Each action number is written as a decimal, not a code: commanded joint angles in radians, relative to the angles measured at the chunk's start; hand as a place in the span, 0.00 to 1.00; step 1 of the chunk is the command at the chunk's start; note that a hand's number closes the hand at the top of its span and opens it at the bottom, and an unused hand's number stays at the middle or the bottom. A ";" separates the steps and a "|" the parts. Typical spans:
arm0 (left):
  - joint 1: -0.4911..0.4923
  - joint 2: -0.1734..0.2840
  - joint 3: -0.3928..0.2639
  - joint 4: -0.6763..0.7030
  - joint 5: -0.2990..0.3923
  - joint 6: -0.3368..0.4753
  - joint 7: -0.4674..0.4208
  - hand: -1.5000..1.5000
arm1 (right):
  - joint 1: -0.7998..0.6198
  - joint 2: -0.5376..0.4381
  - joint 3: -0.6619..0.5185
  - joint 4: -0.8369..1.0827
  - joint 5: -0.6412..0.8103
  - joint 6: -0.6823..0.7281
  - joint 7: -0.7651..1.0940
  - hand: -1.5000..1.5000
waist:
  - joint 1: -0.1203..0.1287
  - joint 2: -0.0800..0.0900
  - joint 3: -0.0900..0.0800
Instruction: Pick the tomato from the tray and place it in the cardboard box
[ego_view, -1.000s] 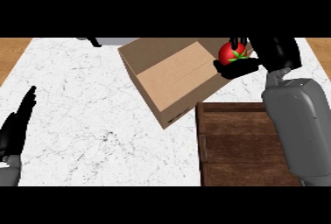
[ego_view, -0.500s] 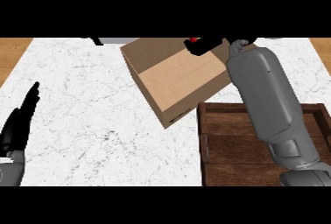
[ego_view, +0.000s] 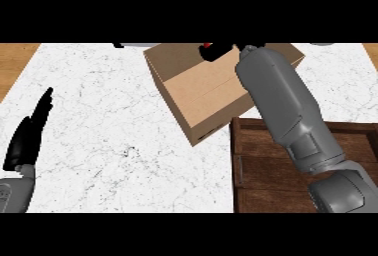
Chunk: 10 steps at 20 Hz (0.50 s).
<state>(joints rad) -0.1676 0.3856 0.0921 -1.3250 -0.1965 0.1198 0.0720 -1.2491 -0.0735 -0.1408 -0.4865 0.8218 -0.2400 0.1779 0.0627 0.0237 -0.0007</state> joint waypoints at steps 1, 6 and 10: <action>-0.005 -0.015 0.005 0.039 -0.009 0.016 -0.021 0.50 | -0.041 -0.001 -0.061 0.135 -0.023 -0.048 0.024 1.00 | 0.005 0.006 0.000; 0.036 -0.024 -0.010 -0.016 0.002 -0.004 -0.042 0.50 | -0.042 0.018 -0.114 0.219 -0.064 -0.086 0.004 0.00 | 0.036 0.013 0.001; 0.013 -0.024 -0.010 -0.002 -0.009 0.000 -0.041 0.50 | -0.067 0.017 -0.140 0.237 -0.088 -0.095 -0.069 0.00 | 0.025 0.011 0.001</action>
<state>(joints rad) -0.1667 0.3750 0.0888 -1.3319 -0.2000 0.1147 0.0621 -1.2938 -0.0571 -0.2540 -0.2838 0.7522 -0.3139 0.1472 0.0848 0.0339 0.0002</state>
